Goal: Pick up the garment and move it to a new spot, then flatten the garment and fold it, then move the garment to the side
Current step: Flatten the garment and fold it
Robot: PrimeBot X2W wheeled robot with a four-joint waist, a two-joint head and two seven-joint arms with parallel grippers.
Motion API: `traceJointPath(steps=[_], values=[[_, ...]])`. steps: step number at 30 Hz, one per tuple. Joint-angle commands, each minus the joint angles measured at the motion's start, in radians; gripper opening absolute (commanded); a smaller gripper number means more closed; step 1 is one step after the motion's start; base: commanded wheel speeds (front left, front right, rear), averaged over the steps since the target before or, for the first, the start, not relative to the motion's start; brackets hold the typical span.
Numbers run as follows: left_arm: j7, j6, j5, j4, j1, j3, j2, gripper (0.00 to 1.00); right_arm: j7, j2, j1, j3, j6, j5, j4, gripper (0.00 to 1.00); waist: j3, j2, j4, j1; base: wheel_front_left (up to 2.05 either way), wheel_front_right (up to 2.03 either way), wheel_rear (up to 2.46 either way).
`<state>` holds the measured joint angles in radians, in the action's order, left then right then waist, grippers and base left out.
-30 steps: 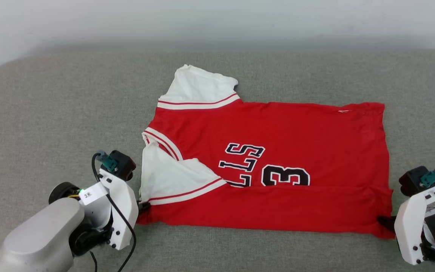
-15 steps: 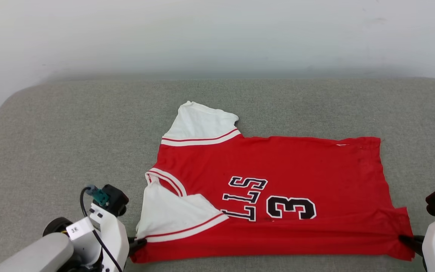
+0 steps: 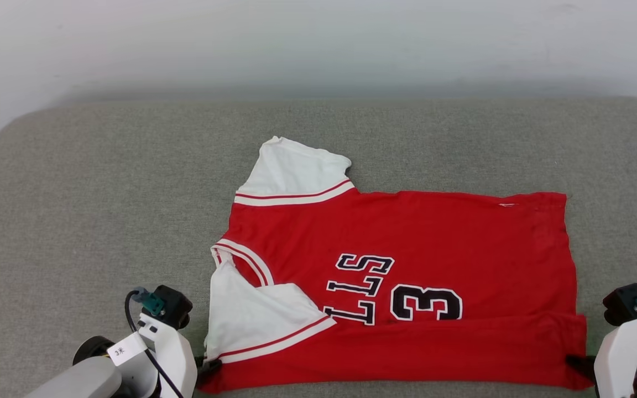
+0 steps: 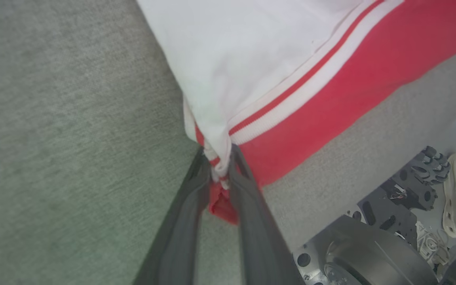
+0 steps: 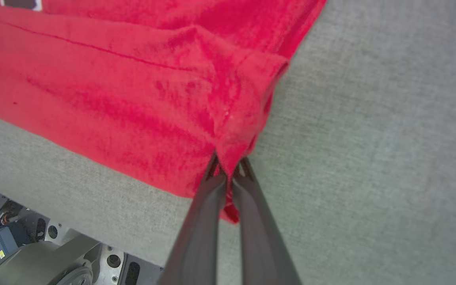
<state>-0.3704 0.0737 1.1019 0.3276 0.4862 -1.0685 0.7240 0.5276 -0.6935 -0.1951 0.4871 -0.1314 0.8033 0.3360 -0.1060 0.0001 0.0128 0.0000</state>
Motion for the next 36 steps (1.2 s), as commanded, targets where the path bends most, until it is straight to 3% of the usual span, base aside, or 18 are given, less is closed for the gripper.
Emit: traceJointPath(steps=[1, 8, 12, 15, 22, 27, 36], values=[[0.008, -0.001, -0.001, 0.015, -0.016, 0.000, 0.002, 1.00, -0.021, 0.010, -0.002, -0.009, 0.001, -0.005, 0.009, 1.00, 0.008, -0.0001, 0.004, 0.0000, 0.00, 0.00, 0.00], [0.074, 0.000, -0.016, 0.002, 0.012, 0.039, 0.055, 1.00, -0.199, 0.024, 0.012, -0.094, 0.001, -0.073, -0.018, 1.00, 0.060, -0.0001, 0.004, 0.0000, 0.00, 0.00, 0.00], [0.164, -0.011, -0.058, -0.026, 0.065, 0.088, 0.082, 1.00, -0.341, 0.060, 0.000, -0.191, 0.001, -0.143, -0.047, 1.00, 0.063, -0.0001, -0.006, 0.0000, 0.00, 0.00, 0.00], [0.234, -0.030, -0.094, -0.036, 0.118, 0.126, 0.080, 1.00, -0.443, 0.109, -0.017, -0.280, 0.001, -0.212, -0.075, 1.00, 0.050, -0.0001, -0.017, 0.0000, 0.00, 0.00, 0.00], [0.316, -0.065, -0.187, 0.000, 0.302, 0.175, 0.008, 1.00, -0.620, 0.286, -0.037, -0.477, 0.001, -0.411, -0.190, 1.00, -0.043, -0.0001, -0.054, 0.0000, 0.00, 0.00, 0.00], [0.272, -0.033, -0.201, 0.073, 0.476, 0.195, -0.050, 1.00, -0.631, 0.373, -0.027, -0.516, 0.001, -0.524, -0.309, 1.00, -0.152, -0.0001, -0.090, 0.0000, 0.00, 0.00, 0.00], [-0.019, 0.040, -0.160, 0.252, 0.745, 0.157, -0.093, 1.00, -0.615, 0.435, -0.062, -0.502, 0.001, -0.597, -0.456, 1.00, -0.319, -0.0001, -0.160, 0.0000, 0.00, 0.00, 0.00]])
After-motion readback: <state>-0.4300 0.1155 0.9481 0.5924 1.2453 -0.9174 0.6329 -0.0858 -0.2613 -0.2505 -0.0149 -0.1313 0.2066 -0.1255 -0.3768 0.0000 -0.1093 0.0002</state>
